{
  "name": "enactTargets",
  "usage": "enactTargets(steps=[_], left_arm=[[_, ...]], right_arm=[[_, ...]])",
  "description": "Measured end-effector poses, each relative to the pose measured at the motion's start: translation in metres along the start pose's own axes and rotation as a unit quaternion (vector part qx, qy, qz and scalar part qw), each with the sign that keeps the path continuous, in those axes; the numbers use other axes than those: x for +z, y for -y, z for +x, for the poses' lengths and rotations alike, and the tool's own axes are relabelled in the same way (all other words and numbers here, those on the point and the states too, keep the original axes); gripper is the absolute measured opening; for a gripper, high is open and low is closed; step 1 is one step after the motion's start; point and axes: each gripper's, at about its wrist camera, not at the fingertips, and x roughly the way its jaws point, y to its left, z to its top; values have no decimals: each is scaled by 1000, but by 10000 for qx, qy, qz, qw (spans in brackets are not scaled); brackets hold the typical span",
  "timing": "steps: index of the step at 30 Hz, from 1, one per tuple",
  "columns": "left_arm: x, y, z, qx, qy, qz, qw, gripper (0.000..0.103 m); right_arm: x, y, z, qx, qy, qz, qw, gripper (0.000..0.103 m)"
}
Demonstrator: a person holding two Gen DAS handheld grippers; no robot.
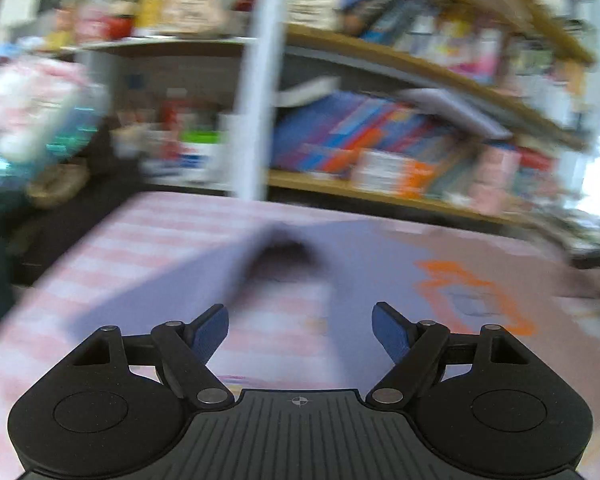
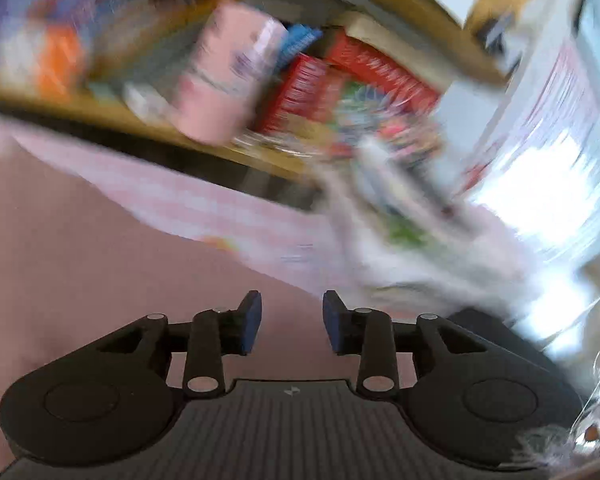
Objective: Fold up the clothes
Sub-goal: 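Grasp the lavender sleeve with the left gripper and straighten it outward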
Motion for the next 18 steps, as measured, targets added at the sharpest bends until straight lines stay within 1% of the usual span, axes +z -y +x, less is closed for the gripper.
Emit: enactTargets(steps=[1, 2, 4, 6, 7, 10, 12, 14, 16, 18], left_arm=[[0, -10, 3, 299, -60, -26, 9995, 80], [-1, -18, 6, 512, -169, -43, 9985, 79], [-5, -34, 13, 903, -404, -74, 9951, 79], [-9, -42, 18, 1166, -605, -64, 9913, 79], [-13, -44, 19, 1223, -678, -50, 9902, 79], [-16, -34, 27, 1253, -817, 237, 9885, 79], [-8, -39, 40, 1416, -888, 409, 9851, 79], [1, -45, 53, 1591, -957, 577, 9809, 75], [10, -51, 66, 1765, -1025, 746, 9761, 61], [18, -57, 80, 1937, -1093, 914, 9707, 31]], right_arm=[[-5, -2, -13, 538, -5, 261, 9982, 35], [-11, -4, -25, 1037, -12, 465, 9935, 36], [-26, -19, -50, 1678, -29, 389, 9851, 37], [-43, -35, -72, 1972, 18, 157, 9802, 40], [-52, -42, -83, 2081, 46, 37, 9781, 41], [-70, -56, -104, 2264, 132, -235, 9737, 41], [-79, -65, -116, 2336, 188, -342, 9715, 41], [-84, -68, -122, 2390, 208, -343, 9702, 41], [-87, -69, -124, 2462, 185, -313, 9685, 41], [-92, -72, -128, 2521, 155, -283, 9672, 40]])
